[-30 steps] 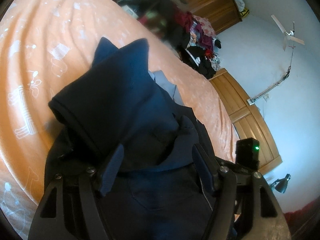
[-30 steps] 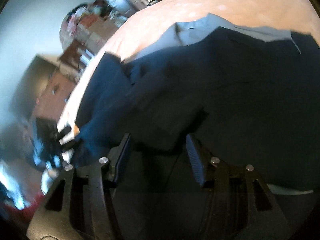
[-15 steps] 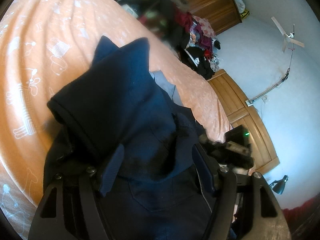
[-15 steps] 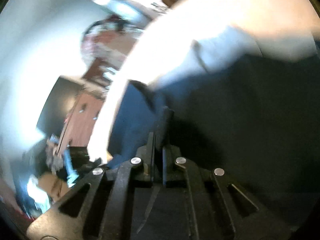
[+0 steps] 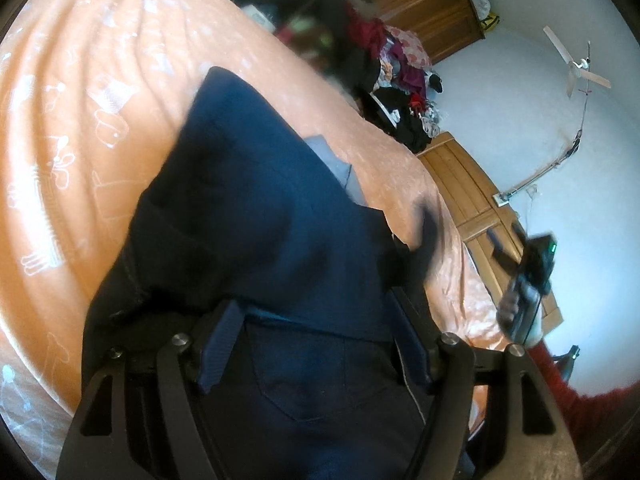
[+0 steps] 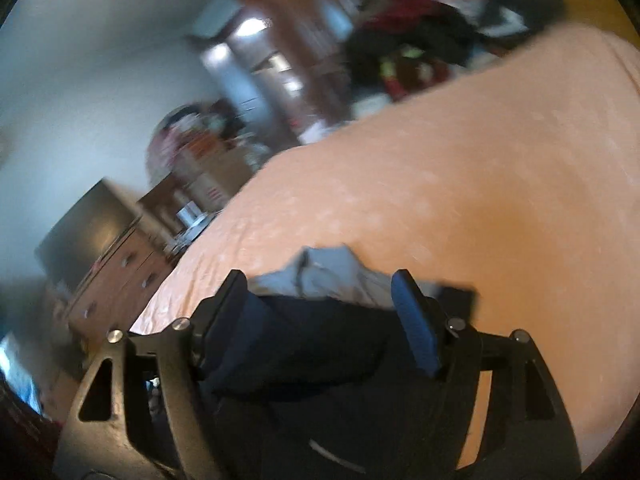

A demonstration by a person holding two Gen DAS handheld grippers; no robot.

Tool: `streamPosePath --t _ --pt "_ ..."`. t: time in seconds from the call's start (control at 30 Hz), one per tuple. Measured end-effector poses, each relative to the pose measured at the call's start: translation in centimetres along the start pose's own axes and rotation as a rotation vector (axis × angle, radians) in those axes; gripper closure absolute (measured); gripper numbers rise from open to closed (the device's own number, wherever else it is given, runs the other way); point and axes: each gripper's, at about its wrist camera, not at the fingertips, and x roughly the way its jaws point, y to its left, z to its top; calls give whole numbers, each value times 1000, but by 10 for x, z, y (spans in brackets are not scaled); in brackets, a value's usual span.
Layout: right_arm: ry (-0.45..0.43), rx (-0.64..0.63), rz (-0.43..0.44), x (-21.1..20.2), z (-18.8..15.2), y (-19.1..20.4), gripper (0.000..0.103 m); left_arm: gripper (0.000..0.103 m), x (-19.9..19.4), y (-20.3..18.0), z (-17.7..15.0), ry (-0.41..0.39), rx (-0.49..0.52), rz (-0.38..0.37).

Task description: Fold small clothes

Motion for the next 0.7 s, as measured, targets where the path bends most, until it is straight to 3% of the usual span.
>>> streamPosePath --t 0.07,0.17,0.23,0.3,0.4,0.53,0.63,0.7 --pt "6 103 -16 -2 -22 -19 29 30 1 0 0 2 -3 5" --pt "72 140 -57 22 -37 -22 31 30 2 -2 1 4 -4 11" --pt "145 114 -57 57 -44 -3 41 30 4 -4 1 6 -3 16" --pt "249 45 -26 101 -56 32 65 30 5 -4 1 6 -4 16" --pt "405 -9 2 181 -71 82 77 29 7 -3 1 7 -9 17" --pt "695 -303 -190 278 -99 123 78 29 9 -3 2 11 -11 20" --pt "838 -442 -241 276 -100 132 78 29 9 -3 3 11 -13 19" --pt "948 -536 -261 253 -105 129 76 29 9 -1 4 10 -14 12"
